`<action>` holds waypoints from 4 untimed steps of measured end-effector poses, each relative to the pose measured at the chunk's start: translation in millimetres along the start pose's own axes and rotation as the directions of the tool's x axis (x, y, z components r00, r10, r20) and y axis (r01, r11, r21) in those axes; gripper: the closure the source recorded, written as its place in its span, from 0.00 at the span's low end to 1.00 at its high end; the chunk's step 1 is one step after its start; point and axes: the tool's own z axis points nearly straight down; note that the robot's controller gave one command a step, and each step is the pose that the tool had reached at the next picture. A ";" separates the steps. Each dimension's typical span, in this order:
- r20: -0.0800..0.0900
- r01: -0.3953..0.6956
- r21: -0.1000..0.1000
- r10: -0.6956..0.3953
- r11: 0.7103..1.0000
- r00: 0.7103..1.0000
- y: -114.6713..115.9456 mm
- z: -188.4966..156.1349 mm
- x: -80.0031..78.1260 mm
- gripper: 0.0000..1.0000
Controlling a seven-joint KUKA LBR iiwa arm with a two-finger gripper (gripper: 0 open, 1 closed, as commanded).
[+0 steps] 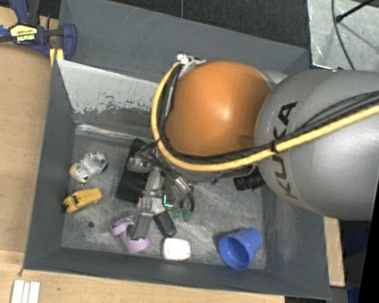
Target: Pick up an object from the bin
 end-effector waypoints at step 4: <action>0.004 0.308 0.001 -0.308 0.951 0.951 -10.2 137.5 -34.7 0.00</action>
Offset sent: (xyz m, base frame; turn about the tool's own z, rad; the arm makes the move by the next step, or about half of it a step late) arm 0.0335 -0.0098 -0.1379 -0.3143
